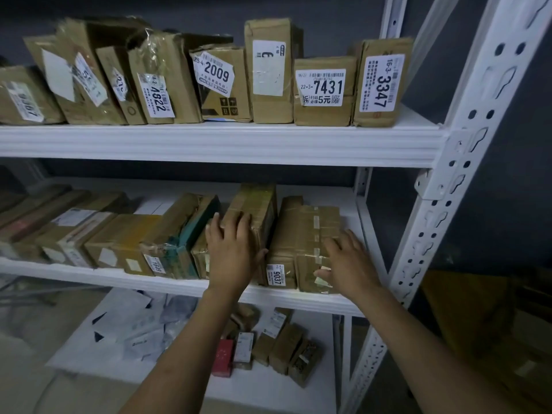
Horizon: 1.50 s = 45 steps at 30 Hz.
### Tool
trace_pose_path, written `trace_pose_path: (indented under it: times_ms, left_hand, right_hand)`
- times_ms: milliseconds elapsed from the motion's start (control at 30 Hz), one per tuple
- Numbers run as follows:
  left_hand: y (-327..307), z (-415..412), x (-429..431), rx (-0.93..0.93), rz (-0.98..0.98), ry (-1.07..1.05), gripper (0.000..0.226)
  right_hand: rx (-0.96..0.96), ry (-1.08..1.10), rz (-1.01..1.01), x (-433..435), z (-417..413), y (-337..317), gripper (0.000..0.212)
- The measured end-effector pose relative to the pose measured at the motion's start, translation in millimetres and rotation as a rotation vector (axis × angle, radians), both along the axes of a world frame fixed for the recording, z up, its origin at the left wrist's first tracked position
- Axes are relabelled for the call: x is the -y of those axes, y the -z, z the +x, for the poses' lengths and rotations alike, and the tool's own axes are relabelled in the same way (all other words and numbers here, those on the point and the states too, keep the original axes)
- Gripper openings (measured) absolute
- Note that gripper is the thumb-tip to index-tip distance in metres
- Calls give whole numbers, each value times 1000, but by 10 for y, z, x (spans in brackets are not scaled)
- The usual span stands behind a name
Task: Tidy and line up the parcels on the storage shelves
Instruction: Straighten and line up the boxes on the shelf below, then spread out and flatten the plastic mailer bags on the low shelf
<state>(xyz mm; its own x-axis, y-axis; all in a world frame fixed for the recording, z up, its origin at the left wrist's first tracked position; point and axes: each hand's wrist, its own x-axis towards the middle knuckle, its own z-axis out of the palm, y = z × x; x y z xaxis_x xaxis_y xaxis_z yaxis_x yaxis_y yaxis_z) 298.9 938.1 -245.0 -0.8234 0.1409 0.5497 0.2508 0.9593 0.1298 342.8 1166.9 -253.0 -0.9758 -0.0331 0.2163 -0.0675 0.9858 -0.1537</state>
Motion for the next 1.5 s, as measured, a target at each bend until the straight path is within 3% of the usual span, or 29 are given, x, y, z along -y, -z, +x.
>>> trace_pose_path:
  times_ms: [200,400,600,800,1033,1233,1500]
  left_hand:
    - [-118,101,145,105,-123,41,86]
    - [-202,316,625,180,-69,114,80]
    - [-161,666,1511,221,-128,87,67]
    - [68,1043,2700,270,-192,71,58]
    - [582,1291,4125,346,-120,-21,51]
    - [1090,1131,5021,444,-84,-103,52]
    - [1556,554,6018,499,-95,-130,47]
  right_hand:
    - [101,-20,154,132,43,-213,73]
    - [109,-24,189,579,305,-456,63]
    - [93,-53,155,1570,605,-486,50]
    - [151,-143,171,2818,872,-249,50]
    - [222,-277,136,4182,820,115,47]
    - [234,-357,121,5161,423,503,38]
    - [330,-430,-2,6262,-425,1106,48]
